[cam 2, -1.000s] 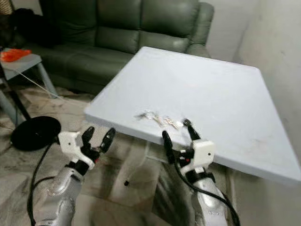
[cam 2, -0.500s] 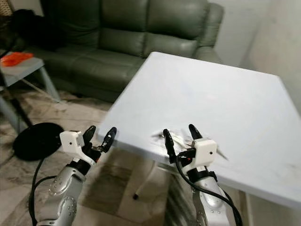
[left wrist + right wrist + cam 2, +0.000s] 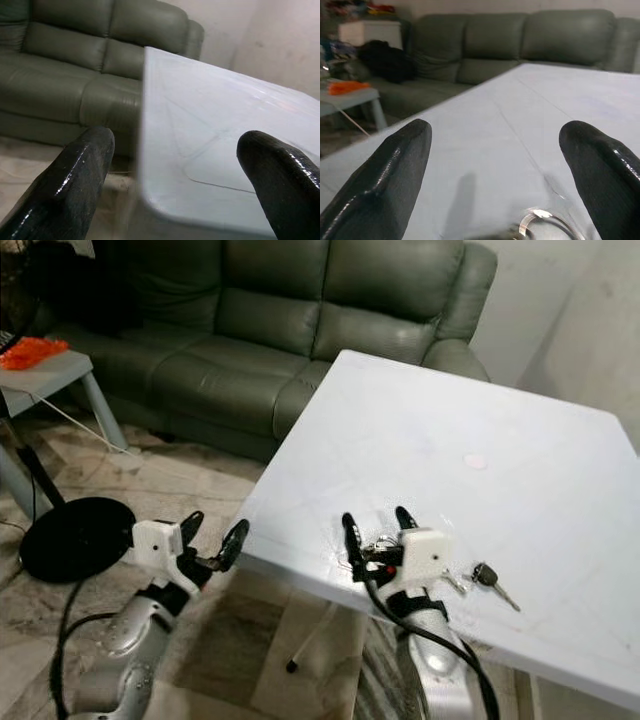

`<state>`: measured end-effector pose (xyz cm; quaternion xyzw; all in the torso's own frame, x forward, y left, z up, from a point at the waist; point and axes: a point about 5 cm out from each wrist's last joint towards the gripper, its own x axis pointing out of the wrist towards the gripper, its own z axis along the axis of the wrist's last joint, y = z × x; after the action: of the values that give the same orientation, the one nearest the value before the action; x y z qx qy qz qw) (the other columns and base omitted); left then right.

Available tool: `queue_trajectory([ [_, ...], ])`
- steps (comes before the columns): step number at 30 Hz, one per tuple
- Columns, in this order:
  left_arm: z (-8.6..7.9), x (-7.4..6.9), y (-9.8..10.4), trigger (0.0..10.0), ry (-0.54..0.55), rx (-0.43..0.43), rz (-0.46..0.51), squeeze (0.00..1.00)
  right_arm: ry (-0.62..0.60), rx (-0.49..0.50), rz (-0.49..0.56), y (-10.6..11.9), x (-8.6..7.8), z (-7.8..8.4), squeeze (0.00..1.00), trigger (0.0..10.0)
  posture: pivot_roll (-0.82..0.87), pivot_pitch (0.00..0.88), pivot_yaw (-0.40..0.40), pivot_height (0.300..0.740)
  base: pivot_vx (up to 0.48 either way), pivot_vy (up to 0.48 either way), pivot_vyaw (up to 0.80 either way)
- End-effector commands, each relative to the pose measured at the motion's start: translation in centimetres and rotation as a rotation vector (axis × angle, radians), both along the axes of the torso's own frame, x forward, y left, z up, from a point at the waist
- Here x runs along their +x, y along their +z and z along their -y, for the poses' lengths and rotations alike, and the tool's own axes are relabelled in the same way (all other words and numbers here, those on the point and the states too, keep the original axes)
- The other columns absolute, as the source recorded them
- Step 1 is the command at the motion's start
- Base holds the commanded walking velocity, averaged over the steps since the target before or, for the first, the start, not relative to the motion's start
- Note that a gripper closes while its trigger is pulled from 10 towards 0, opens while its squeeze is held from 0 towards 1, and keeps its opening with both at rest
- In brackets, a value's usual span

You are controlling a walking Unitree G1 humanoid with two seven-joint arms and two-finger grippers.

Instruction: Hang keys on a hook

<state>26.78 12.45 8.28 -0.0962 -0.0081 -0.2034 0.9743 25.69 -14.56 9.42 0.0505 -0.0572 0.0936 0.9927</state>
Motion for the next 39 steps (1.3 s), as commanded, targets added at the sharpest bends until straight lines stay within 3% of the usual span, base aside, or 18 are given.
queue_trajectory([
  [1,1.2,-0.2,0.5,10.0,-0.064,0.024,0.020,0.00,-0.056,-0.036,0.002,0.1,0.2,0.9,0.00,10.0,0.02,0.039,-0.071,0.740,0.000,0.000,0.00],
  [8,2.9,-0.8,0.8,10.0,-0.199,0.078,0.035,0.00,-0.197,-0.080,-0.051,-0.1,1.0,1.8,0.00,10.0,0.02,0.038,-0.070,0.740,0.000,0.000,0.00],
  [14,3.2,-0.8,0.8,10.0,-0.221,0.099,0.035,0.00,-0.272,-0.082,-0.098,-0.5,1.3,2.6,0.00,10.0,0.02,0.033,-0.068,0.740,0.000,0.000,0.00],
  [22,3.6,-0.9,0.9,10.0,-0.249,0.104,0.040,0.00,-0.153,-0.074,-0.023,0.0,0.9,2.0,0.00,10.0,0.02,0.023,-0.065,0.740,0.000,0.000,0.00],
  [27,3.6,-0.8,1.0,10.0,-0.257,0.107,0.050,0.00,0.006,-0.038,0.027,0.6,0.3,0.9,0.00,10.0,0.01,0.018,-0.062,0.740,0.000,0.000,0.00],
  [39,4.5,-1.2,1.2,10.0,-0.332,0.118,0.047,0.00,0.035,-0.079,0.008,0.4,0.6,0.4,0.00,10.0,0.02,0.024,-0.063,0.740,0.000,0.000,0.00],
])
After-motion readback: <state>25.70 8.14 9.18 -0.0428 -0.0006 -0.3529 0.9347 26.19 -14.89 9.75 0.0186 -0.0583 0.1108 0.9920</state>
